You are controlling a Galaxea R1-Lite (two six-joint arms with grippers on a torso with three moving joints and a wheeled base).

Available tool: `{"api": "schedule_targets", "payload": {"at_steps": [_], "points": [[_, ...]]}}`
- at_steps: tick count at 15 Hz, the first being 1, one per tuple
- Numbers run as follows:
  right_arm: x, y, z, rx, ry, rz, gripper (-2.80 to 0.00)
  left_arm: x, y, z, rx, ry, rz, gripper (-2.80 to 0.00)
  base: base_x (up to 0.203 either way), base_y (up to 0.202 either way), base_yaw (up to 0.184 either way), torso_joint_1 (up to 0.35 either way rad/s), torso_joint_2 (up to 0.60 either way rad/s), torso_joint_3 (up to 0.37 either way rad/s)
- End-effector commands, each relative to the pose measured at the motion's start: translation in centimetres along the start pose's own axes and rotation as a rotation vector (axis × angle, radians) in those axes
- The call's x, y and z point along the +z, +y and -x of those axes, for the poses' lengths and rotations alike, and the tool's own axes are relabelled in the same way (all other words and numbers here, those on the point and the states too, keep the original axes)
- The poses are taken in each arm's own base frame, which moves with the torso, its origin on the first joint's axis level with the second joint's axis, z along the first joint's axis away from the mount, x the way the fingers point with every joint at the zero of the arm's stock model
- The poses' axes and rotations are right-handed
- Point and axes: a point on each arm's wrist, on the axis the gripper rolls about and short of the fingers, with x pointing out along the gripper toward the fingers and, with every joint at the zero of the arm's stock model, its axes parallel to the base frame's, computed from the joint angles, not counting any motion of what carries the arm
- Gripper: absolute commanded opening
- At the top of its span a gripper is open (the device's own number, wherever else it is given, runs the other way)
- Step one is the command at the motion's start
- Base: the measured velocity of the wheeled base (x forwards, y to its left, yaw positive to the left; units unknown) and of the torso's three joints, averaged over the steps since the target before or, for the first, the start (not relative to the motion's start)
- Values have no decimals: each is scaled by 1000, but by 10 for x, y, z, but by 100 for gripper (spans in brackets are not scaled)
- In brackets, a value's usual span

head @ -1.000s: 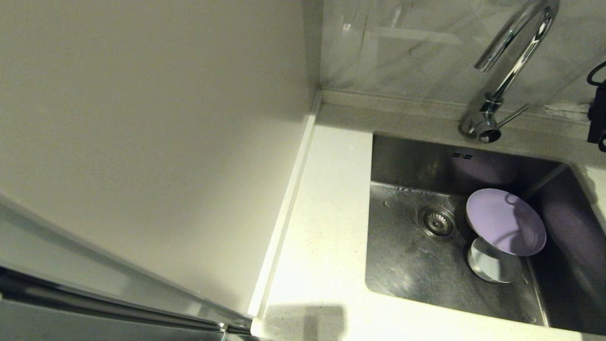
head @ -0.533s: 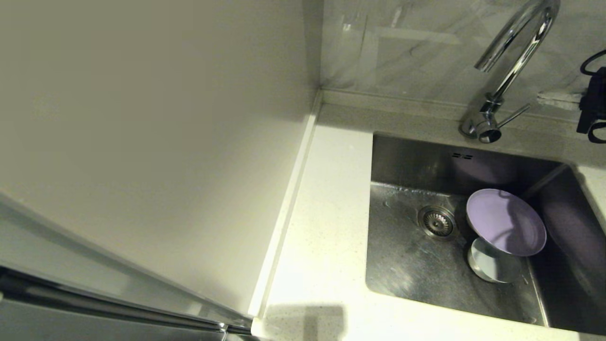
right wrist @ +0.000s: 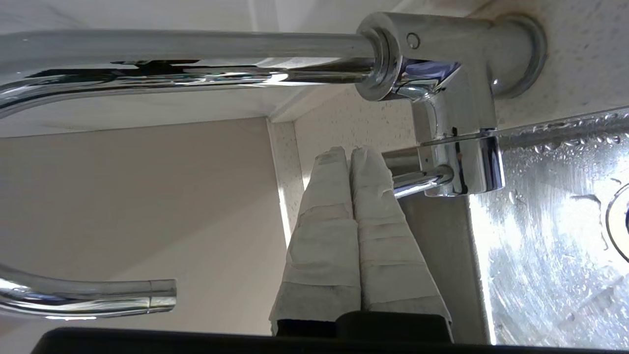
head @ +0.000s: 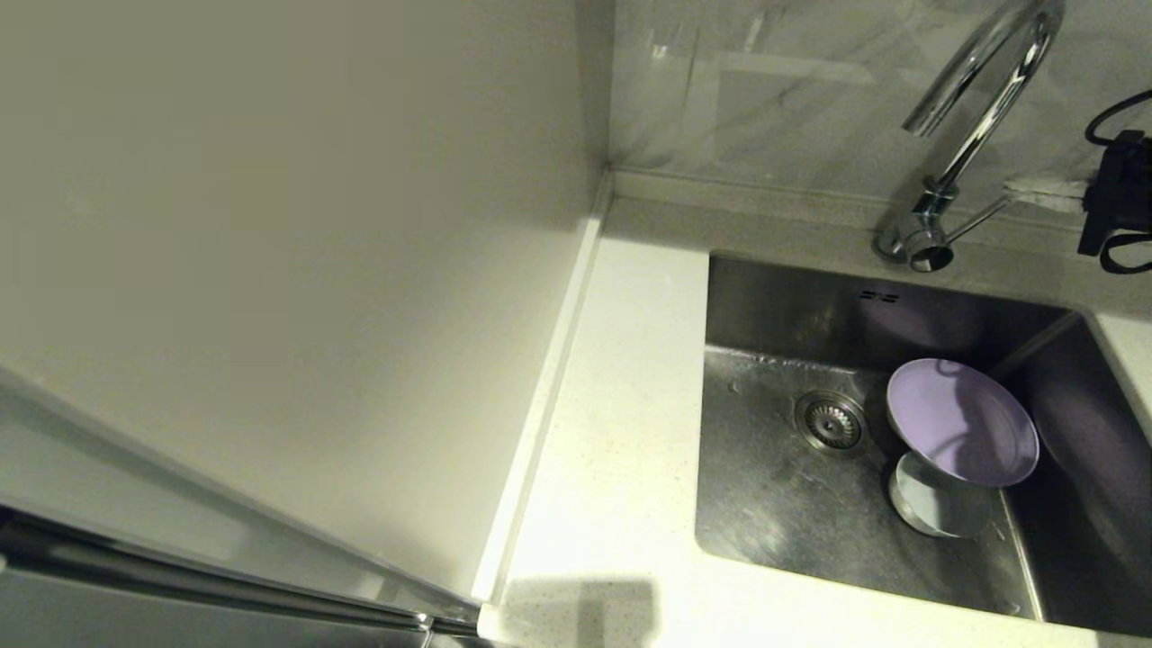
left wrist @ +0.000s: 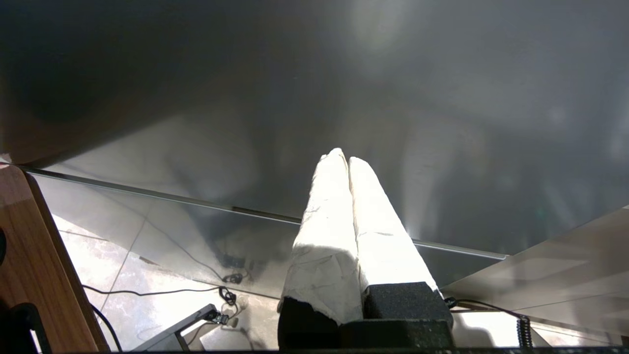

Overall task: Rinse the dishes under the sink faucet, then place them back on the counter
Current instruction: Turn on the faucet

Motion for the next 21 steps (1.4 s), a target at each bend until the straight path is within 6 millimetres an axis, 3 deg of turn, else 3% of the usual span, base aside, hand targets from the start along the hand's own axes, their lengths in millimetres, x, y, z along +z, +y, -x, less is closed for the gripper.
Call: {"api": "schedule_targets", "payload": {"at_steps": [1,16,21], "points": [[0,-2,-2,6,17,-8,-280,-1,0,0,0,3,1,-280,0,0,0,0,0,0],[7,-14,10,77,141,65,-280,-1,0,0,0,3,1,-280,0,0,0,0,0,0],[9,-12,13,62,108,22,-280,-1,0,0,0,3,1,-280,0,0,0,0,0,0]]}}
